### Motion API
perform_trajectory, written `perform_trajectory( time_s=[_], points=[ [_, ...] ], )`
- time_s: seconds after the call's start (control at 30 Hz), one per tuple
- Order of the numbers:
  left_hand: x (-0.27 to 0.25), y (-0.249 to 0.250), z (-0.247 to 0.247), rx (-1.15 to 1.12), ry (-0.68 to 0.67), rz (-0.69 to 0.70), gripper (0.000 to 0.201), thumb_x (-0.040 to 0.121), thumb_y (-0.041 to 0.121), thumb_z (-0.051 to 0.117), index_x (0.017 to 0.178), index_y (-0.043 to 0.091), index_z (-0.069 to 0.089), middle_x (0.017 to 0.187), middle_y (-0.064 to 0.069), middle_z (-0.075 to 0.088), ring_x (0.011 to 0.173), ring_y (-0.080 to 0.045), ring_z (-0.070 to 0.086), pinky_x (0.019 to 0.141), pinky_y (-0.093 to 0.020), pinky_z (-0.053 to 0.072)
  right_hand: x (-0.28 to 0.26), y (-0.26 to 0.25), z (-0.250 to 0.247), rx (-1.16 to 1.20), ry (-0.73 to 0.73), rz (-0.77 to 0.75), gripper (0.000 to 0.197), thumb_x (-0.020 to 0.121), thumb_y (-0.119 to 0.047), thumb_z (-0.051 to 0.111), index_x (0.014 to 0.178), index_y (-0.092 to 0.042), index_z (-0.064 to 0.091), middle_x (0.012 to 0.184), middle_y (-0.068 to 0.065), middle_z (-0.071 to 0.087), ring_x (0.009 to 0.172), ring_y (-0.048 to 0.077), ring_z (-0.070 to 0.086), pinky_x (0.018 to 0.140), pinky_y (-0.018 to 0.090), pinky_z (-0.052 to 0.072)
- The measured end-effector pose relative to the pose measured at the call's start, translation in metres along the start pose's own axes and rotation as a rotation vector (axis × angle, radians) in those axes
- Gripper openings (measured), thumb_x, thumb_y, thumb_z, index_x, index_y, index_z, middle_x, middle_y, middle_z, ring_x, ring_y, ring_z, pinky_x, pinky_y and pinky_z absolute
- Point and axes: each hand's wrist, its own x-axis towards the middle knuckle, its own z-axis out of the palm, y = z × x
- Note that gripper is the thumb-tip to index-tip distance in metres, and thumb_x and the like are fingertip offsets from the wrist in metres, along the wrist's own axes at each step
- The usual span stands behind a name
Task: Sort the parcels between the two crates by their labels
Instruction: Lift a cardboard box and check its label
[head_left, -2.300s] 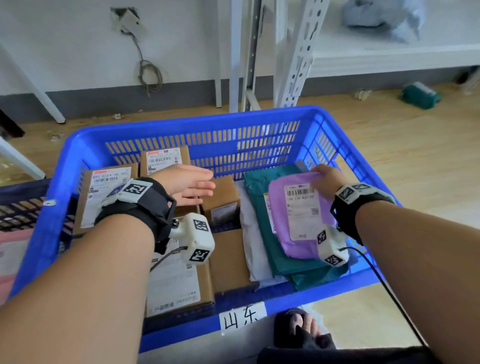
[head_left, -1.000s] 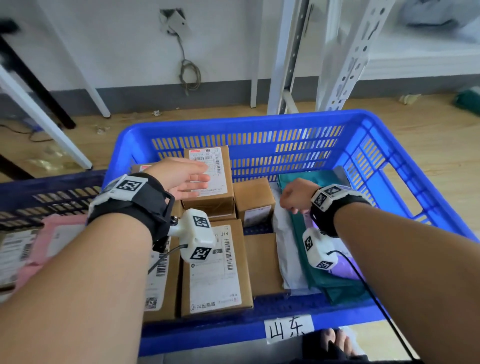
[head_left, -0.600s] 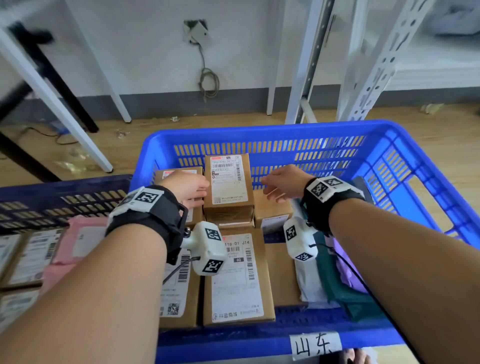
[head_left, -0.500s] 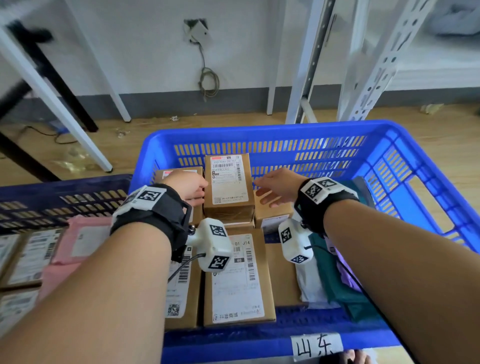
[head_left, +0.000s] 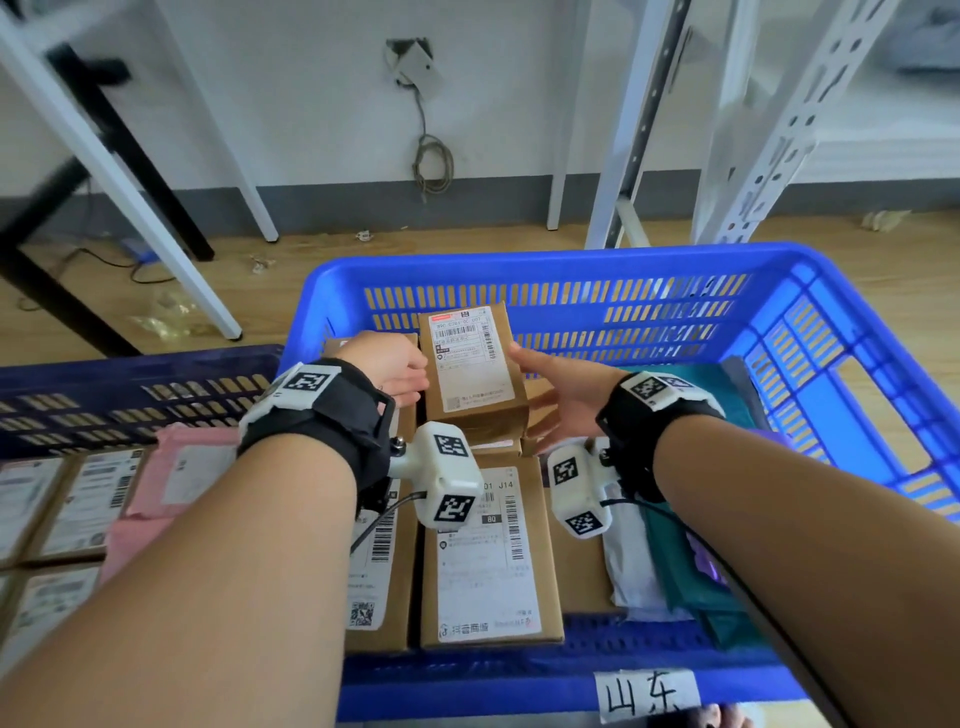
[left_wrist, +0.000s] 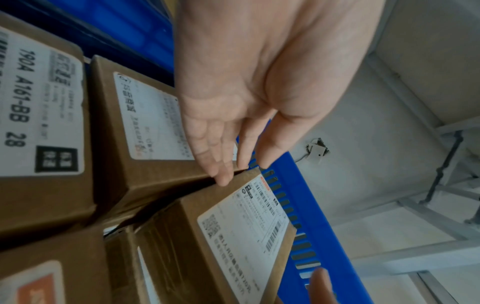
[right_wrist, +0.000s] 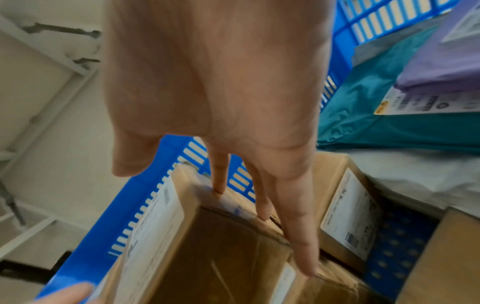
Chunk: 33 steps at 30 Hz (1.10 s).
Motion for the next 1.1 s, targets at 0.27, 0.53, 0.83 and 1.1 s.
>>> perform_trajectory(
  time_s=[0.27,0.53,0.83,1.1],
  points=[
    [0.001,-0.002,-0.001,-0.069,-0.061,-0.076,0.010,0.095,0.007,0.054,0.085,0.009,0.053,0.081,-0.005,0.054,0.076,-0.015,0.055,0.079,-0.029,0.050,-0.006,0.001,-0.001,0.112,0.020,-0.035,0.071,0.074,-0.057,0.072,0.129,-0.016,0.052,0.124,0.026,0.056,0.098,0.040,0.061,0.070,0.041,0.058],
    [-0.007,0.006,0.005,-0.140,-0.128,0.061,0.024,0.083,0.026,0.073,0.102,0.014,0.065,0.084,0.001,0.065,0.070,-0.009,0.056,0.064,-0.020,0.046,-0.030,-0.014,-0.015,0.122,0.026,-0.164,0.035,0.084,-0.055,0.062,0.089,-0.022,0.055,0.094,0.009,0.062,0.072,0.019,0.056,0.058,0.026,0.045],
    [-0.038,0.015,-0.008,-0.269,-0.265,0.100,0.047,0.081,0.031,0.074,0.123,0.011,0.064,0.115,-0.009,0.069,0.090,-0.020,0.062,0.077,-0.026,0.051,-0.079,-0.035,-0.007,0.096,-0.014,-0.292,0.033,0.085,-0.045,0.066,0.076,-0.019,0.049,0.092,0.009,0.064,0.064,0.016,0.059,0.052,0.023,0.051],
    [-0.080,0.020,-0.018,-0.267,-0.304,0.134,0.031,0.077,0.036,0.077,0.077,0.015,0.054,0.083,-0.008,0.061,0.067,-0.019,0.052,0.072,-0.028,0.047,-0.132,-0.026,0.008,0.218,0.059,-0.354,0.036,0.083,-0.032,0.070,0.108,-0.009,0.057,0.110,0.016,0.066,0.100,0.027,0.062,0.102,0.039,0.044]
  ],
)
